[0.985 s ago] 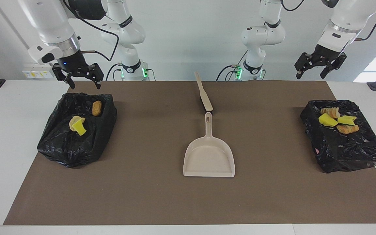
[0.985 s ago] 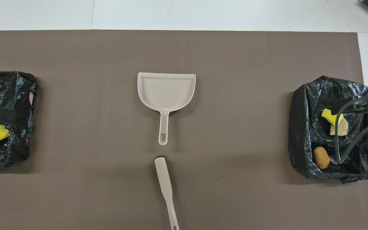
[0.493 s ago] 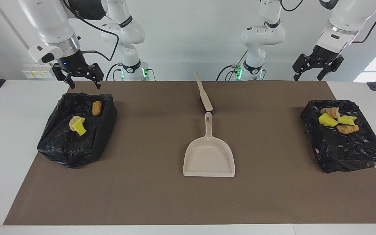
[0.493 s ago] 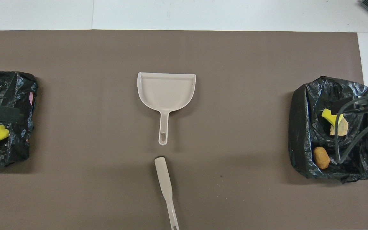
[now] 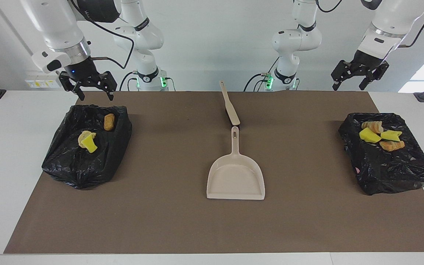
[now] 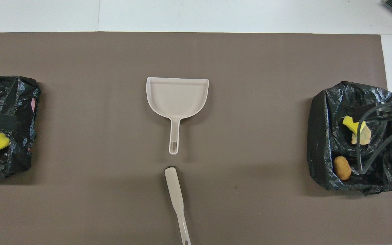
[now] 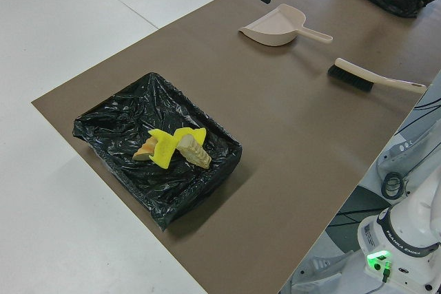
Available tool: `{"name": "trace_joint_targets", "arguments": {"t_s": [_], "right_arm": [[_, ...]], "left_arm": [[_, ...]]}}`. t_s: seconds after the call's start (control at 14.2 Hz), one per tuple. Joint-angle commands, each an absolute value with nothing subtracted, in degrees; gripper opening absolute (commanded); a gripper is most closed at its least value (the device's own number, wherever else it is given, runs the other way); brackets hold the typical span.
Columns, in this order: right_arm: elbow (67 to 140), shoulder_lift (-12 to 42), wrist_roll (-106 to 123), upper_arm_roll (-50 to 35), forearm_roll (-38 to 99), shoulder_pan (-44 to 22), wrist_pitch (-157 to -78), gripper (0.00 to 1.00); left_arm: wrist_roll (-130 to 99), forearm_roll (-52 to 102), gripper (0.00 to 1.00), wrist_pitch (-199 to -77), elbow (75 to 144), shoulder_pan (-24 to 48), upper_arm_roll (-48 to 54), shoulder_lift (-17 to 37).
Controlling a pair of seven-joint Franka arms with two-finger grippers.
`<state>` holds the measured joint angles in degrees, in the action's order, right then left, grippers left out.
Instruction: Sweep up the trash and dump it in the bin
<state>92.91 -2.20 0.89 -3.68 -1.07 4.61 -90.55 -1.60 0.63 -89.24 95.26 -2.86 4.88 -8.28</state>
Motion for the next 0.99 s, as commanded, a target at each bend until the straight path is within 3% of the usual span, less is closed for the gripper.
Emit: {"name": "trace_joint_targets", "arguments": {"t_s": [0.0, 0.91], "right_arm": [[94.0, -3.3, 0.1, -3.9, -1.0, 4.8, -91.0, 1.00], [94.0, -3.3, 0.1, -3.9, -1.0, 4.8, -91.0, 1.00]], "left_arm": [[-0.9, -0.8, 1.00, -89.5, 95.2, -4.4, 5.4, -9.0], [-1.3, -0.1, 1.00, -91.1, 95.9, -4.7, 5.4, -9.2]]}}
